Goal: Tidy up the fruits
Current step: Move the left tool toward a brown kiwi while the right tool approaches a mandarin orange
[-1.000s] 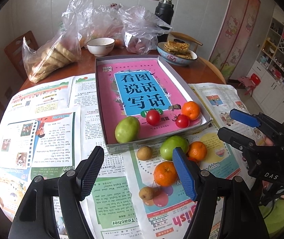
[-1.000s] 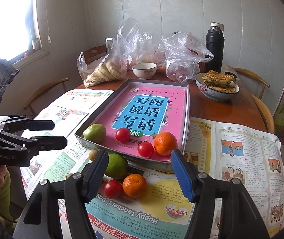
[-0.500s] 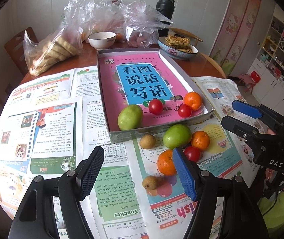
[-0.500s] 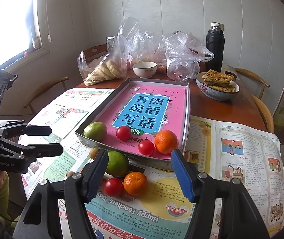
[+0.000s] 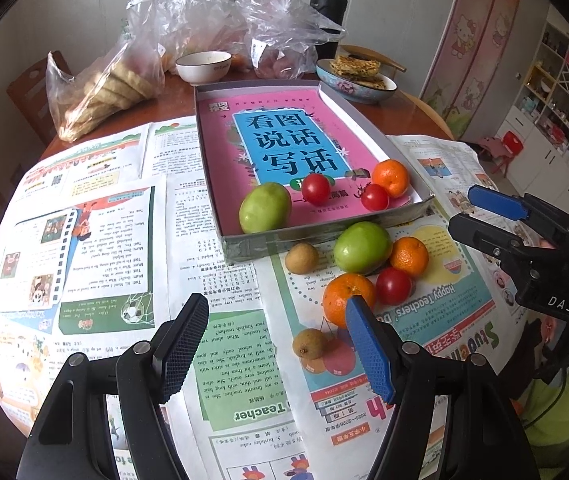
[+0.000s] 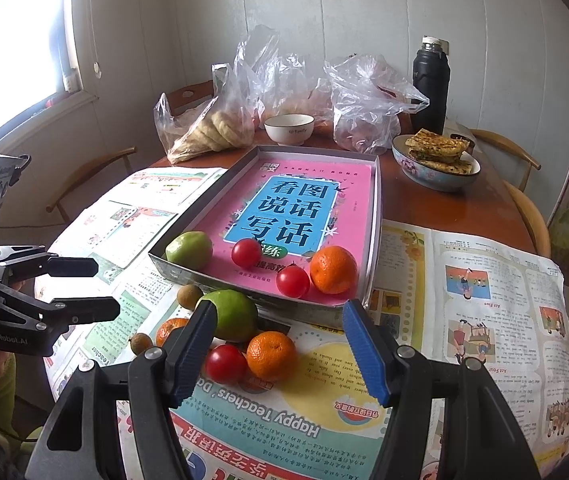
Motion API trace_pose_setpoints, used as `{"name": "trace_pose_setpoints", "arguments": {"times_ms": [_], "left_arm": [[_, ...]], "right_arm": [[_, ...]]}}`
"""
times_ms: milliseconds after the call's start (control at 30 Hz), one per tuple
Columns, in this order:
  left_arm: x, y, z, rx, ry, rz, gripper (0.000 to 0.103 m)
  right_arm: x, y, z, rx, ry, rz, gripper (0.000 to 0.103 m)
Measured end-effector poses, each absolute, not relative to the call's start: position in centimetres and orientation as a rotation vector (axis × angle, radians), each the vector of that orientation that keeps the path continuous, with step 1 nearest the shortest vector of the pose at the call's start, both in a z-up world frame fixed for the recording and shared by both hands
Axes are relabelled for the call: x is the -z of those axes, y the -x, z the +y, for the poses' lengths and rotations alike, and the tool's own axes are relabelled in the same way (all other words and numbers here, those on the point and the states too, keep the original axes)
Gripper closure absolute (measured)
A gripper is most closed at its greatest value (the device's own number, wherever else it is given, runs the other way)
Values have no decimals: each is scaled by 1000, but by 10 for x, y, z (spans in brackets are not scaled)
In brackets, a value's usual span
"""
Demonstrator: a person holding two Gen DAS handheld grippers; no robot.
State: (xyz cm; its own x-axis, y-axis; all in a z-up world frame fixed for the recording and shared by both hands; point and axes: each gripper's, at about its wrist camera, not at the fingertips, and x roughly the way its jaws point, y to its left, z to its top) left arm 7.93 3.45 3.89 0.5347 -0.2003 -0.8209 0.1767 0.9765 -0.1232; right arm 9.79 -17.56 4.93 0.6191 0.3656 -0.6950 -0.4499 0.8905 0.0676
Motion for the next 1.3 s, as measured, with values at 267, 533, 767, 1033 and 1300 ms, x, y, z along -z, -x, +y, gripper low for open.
{"name": "trace_pose_setpoints", "arguments": {"times_ms": [267, 533, 767, 1033, 1300], "left_arm": [[-26, -73, 32, 232, 5, 1009, 30], [-18, -69, 24, 255, -20, 1018, 30], [-12, -66, 20, 261, -39, 1029, 30], [0, -63, 17, 268, -52, 1050, 30], [-1, -63, 10, 297, -60, 1034, 40]], "right_arm": [[-39, -97, -176, -470, 120, 801, 38], [-27, -95, -179, -461, 115, 836, 38], [-22, -94, -180, -461, 118, 850, 38], [-18, -94, -178, -464, 123, 863, 38], [-11, -97, -178, -461, 123, 883, 38]]}}
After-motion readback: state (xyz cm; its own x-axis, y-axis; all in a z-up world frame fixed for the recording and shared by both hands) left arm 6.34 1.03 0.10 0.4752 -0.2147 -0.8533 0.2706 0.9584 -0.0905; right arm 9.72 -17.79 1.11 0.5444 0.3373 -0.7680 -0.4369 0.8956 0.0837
